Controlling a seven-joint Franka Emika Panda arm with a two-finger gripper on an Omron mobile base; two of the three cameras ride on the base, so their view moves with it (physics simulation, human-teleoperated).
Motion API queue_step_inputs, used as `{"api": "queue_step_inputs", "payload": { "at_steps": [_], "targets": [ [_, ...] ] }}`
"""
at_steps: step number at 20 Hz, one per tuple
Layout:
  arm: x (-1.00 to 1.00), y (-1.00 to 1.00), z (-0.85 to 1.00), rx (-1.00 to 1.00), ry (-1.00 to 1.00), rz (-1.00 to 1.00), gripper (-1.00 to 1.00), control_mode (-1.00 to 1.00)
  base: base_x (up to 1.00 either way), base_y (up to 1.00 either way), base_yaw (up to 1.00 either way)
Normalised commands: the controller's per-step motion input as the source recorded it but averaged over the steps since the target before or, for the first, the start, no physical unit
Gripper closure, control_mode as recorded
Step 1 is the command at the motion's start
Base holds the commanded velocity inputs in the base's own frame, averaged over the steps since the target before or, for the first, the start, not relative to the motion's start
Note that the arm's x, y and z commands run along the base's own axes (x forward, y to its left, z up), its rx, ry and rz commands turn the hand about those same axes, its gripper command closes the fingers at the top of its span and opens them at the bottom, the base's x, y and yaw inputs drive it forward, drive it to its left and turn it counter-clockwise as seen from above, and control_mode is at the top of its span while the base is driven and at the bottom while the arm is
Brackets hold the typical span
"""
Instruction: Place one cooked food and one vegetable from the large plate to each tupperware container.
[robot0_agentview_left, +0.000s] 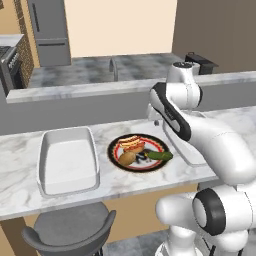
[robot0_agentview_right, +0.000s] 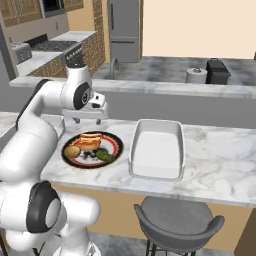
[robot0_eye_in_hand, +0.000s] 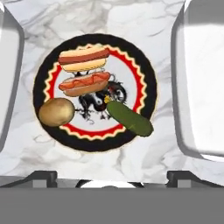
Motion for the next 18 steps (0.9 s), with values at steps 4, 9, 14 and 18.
{"api": "queue_step_inputs", "payload": {
  "at_steps": [4,9,14,18],
  "targets": [
    [0.73,-0.08,-0.91,0.0,0.2,0.35,-1.0,-1.0,0.0,0.0,0.0],
    [0.4,-0.01,-0.85,0.0,0.07,0.48,-1.0,-1.0,0.0,0.0,0.0],
    [0.05,-0.09,-0.56,-0.02,0.04,0.35,-1.0,-1.0,0.0,0.0,0.0],
    [0.0,0.0,-0.71,-0.23,0.12,0.23,-1.0,-1.0,0.0,0.0,0.0]
  ]
}}
